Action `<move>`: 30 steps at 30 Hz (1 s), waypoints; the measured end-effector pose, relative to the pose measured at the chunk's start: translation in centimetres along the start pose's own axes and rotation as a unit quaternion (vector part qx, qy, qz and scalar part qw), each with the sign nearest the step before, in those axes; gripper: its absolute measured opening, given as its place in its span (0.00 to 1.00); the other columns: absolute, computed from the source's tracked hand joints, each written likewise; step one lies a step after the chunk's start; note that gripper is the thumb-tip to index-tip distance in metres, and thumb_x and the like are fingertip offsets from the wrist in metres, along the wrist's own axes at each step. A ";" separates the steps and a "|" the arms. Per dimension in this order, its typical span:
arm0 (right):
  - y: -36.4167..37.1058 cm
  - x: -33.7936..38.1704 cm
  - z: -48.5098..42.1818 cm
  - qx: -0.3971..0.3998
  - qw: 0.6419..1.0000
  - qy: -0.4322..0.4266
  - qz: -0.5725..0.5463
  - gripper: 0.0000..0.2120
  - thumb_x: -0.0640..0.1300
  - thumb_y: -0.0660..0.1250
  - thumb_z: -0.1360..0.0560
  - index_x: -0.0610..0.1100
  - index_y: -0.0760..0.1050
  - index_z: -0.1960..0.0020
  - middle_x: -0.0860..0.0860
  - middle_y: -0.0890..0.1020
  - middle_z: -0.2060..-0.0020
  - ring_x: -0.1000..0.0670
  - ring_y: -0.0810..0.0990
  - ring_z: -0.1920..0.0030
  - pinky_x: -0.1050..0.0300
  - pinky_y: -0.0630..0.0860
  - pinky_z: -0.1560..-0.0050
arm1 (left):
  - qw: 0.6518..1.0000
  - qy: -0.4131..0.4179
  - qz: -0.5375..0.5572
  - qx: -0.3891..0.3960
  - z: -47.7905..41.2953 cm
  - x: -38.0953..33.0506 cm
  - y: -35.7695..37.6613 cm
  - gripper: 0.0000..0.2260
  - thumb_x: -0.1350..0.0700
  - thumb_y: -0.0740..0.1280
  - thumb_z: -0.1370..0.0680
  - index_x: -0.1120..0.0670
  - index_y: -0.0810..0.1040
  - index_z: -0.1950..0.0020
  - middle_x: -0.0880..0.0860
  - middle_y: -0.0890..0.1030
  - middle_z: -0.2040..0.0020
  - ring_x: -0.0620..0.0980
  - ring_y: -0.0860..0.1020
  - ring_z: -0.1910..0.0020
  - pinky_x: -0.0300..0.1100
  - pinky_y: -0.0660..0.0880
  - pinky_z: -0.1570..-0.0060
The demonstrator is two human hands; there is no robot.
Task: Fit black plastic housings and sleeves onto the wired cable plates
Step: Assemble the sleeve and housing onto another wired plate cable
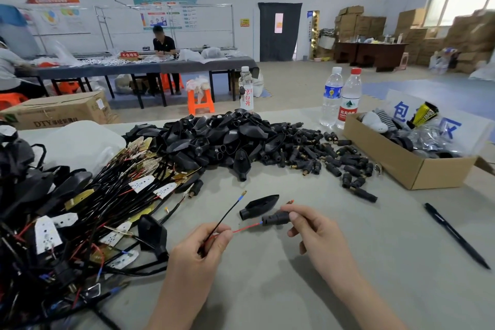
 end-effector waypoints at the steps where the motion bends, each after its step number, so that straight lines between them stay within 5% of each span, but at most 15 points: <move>1: 0.4 0.0 0.1 0.011 1.000 -0.001 0.013 0.13 0.41 0.64 0.19 0.56 0.83 0.50 0.56 0.83 0.66 0.60 0.78 0.65 0.63 0.73 0.69 | 1.000 0.005 -0.006 0.001 0.0 -0.1 0.0 0.07 0.55 0.73 0.25 0.41 0.82 0.55 0.51 0.80 0.64 0.44 0.76 0.67 0.32 0.71 0.65; 10: 4.1 -0.5 1.2 0.095 0.980 0.086 -0.155 0.08 0.42 0.69 0.23 0.38 0.77 0.48 0.44 0.87 0.59 0.50 0.85 0.62 0.60 0.76 0.71 | 0.999 0.041 -0.032 0.004 0.1 -0.7 0.1 0.03 0.47 0.72 0.26 0.40 0.81 0.53 0.55 0.78 0.65 0.52 0.74 0.67 0.44 0.72 0.65; 14: 4.0 -0.4 1.2 0.092 0.970 0.103 -0.202 0.09 0.45 0.70 0.27 0.38 0.76 0.53 0.43 0.86 0.59 0.49 0.85 0.63 0.61 0.75 0.73 | 0.999 0.045 -0.004 0.006 0.3 -1.2 0.0 0.10 0.38 0.66 0.29 0.40 0.80 0.53 0.48 0.79 0.66 0.45 0.75 0.69 0.37 0.72 0.66; 17: 3.8 -0.4 1.1 0.088 0.971 0.100 -0.200 0.10 0.48 0.70 0.30 0.42 0.76 0.57 0.41 0.86 0.56 0.48 0.85 0.62 0.60 0.75 0.73 | 0.999 0.027 0.028 0.031 0.2 -1.4 0.5 0.07 0.42 0.67 0.28 0.39 0.82 0.54 0.47 0.83 0.61 0.40 0.79 0.64 0.31 0.74 0.61; 21: 3.5 -0.9 1.0 0.082 0.968 0.114 -0.206 0.07 0.45 0.69 0.24 0.41 0.75 0.55 0.42 0.86 0.56 0.46 0.86 0.61 0.59 0.77 0.72 | 0.994 0.010 0.086 0.071 0.3 -1.5 0.8 0.10 0.51 0.70 0.28 0.37 0.84 0.52 0.47 0.86 0.51 0.44 0.84 0.50 0.36 0.78 0.49; 30: 3.3 -1.5 0.9 0.068 0.961 0.136 -0.233 0.13 0.49 0.70 0.27 0.40 0.77 0.51 0.41 0.86 0.57 0.44 0.86 0.59 0.56 0.79 0.70 | 0.998 0.004 0.026 0.050 0.3 -0.8 0.5 0.17 0.64 0.72 0.24 0.39 0.84 0.54 0.47 0.86 0.53 0.42 0.83 0.54 0.32 0.77 0.50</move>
Point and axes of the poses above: each hand's wrist, its own z-axis away from the middle knuckle, its own y-axis out of the palm, x = y × z, the point moved 9 cm from there along -z, towards the middle knuckle
